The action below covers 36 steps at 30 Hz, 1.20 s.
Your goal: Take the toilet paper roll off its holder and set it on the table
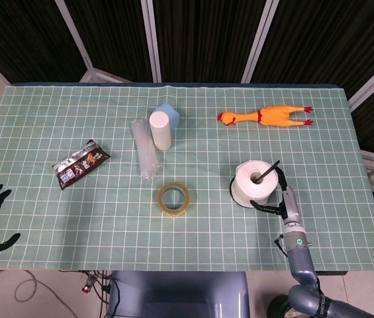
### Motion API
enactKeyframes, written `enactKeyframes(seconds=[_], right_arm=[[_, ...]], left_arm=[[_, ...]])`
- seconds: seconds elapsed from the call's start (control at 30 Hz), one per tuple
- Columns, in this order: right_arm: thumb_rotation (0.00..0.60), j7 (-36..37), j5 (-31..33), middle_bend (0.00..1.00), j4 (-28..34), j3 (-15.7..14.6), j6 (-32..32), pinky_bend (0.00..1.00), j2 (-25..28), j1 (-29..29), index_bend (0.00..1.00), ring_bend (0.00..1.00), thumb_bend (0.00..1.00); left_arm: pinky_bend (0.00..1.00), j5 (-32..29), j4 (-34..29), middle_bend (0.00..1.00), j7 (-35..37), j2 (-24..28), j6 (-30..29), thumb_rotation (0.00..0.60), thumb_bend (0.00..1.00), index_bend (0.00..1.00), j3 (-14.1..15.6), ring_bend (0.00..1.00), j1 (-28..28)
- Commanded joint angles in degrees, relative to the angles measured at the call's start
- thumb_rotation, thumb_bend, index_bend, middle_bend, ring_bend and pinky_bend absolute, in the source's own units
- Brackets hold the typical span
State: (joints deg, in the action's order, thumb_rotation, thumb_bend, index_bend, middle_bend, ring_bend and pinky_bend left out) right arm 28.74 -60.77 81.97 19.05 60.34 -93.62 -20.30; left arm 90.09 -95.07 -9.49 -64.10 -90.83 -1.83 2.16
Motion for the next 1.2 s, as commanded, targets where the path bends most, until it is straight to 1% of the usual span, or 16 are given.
enactKeyframes(seconds=[0.03,0.3,0.53,0.73,1.03,1.1,1.17,1.2], right_arm=[[0.6,0.2,0.2,0.0,0.8,0.1,-0.8,0.0,0.5,-0.1,0.0,0.0,0.03],[0.6,1.5,1.3,0.0,1.7,0.4,-3.4,0.0,1.2,-0.4,0.0,0.0,0.03],[0.6,2.0,3.1,0.0,0.7,1.6,-5.1,0.0,-0.2,-1.5,0.0,0.0,0.03],[0.6,0.8,5.4,0.0,-1.9,3.0,-5.4,0.0,-2.4,-3.0,0.0,0.0,0.03],[0.6,-0.5,7.3,0.0,-7.0,4.0,-4.4,0.0,-6.1,-4.1,0.0,0.0,0.03],[0.6,-0.1,7.3,0.02,-7.9,4.0,-4.8,0.0,-6.4,-4.1,0.0,0.0,0.03],[0.6,0.2,7.1,0.06,-8.5,4.0,-5.3,0.0,-6.6,-4.2,0.01,0.01,0.03],[0.6,0.4,7.1,0.1,-8.8,4.0,-5.5,0.0,-6.7,-4.3,0.03,0.02,0.03]], left_arm=[[0.0,0.0,0.0,0.06,-0.1,0.0,0.0,0.6,0.04,0.14,0.0,0.0,0.0],[0.0,-0.1,-0.1,0.06,-0.5,-0.1,0.0,0.6,0.04,0.14,0.0,0.0,0.0],[0.0,-0.4,-0.1,0.06,-0.8,-0.2,0.2,0.6,0.04,0.14,-0.1,0.0,0.0],[0.0,-0.7,-0.1,0.06,-1.0,-0.2,0.2,0.6,0.04,0.14,-0.2,0.0,0.0],[0.0,-0.9,-0.2,0.06,-0.7,-0.2,-0.1,0.6,0.04,0.14,-0.4,0.0,-0.1],[0.0,-0.9,-0.2,0.06,-0.7,-0.2,-0.1,0.6,0.04,0.14,-0.4,0.0,-0.1],[0.0,-0.9,-0.2,0.06,-0.7,-0.3,-0.1,0.6,0.04,0.14,-0.4,0.0,-0.1],[0.0,-0.9,-0.2,0.06,-0.7,-0.3,-0.1,0.6,0.04,0.14,-0.4,0.0,-0.1]])
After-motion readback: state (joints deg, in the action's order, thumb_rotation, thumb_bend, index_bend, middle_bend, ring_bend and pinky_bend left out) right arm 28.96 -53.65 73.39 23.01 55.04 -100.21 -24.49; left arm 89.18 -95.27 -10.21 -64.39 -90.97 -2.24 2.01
